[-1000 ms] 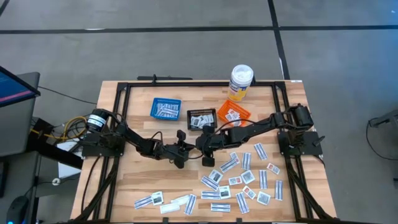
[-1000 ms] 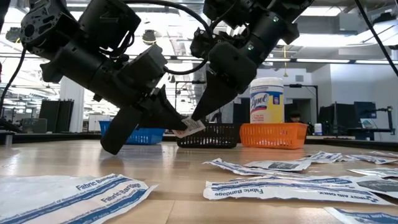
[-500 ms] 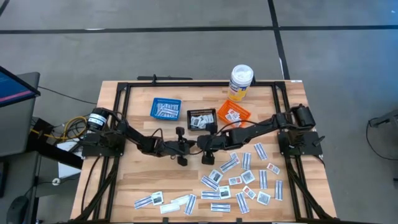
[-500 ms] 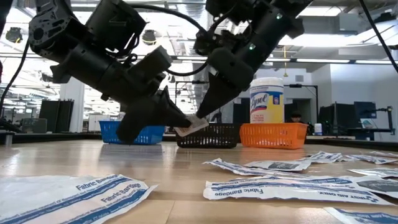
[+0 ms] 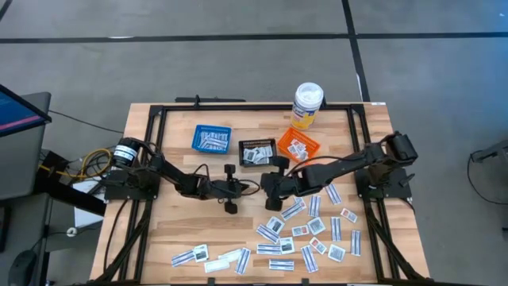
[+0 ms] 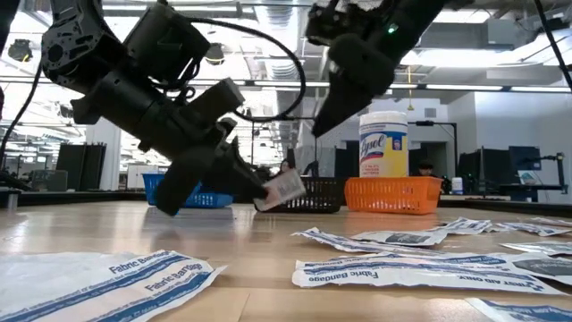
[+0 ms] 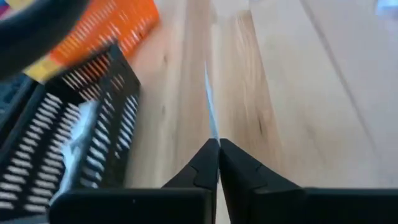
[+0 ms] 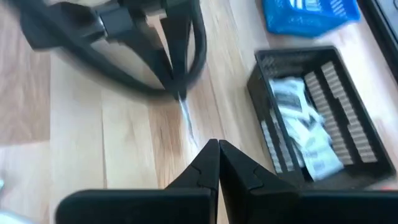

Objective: Pick & Place First Aid Supplies
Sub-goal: Put the ointment pack into the orange bin

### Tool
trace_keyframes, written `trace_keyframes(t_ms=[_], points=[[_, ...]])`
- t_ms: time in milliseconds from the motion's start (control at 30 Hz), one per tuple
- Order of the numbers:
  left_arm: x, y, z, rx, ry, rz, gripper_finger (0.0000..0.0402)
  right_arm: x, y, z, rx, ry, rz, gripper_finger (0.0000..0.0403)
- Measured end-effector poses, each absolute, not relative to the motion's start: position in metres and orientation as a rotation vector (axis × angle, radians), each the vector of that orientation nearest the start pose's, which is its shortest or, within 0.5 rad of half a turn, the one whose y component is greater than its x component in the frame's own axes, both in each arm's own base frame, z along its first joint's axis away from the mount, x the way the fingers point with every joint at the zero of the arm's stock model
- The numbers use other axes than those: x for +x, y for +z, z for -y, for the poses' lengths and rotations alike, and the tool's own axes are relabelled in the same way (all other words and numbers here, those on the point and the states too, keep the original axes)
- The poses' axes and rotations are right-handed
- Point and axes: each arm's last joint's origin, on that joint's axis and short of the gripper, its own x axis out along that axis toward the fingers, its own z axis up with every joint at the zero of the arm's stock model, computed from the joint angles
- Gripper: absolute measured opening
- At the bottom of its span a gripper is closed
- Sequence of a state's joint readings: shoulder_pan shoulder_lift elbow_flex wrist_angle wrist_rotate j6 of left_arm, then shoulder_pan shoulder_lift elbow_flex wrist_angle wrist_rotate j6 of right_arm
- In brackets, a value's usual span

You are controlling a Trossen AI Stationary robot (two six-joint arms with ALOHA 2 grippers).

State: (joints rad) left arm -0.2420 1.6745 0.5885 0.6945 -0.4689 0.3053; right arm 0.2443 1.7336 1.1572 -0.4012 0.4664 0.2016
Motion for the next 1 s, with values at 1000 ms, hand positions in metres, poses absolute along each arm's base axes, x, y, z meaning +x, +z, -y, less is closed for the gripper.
trace_keyframes(t_ms=[1000], points=[[0.295, 0.138, 0.057, 0.437, 0.074, -0.451, 0.0138, 0.374, 0.152, -0.057, -0.047, -0.254, -0.939, 0.0110]])
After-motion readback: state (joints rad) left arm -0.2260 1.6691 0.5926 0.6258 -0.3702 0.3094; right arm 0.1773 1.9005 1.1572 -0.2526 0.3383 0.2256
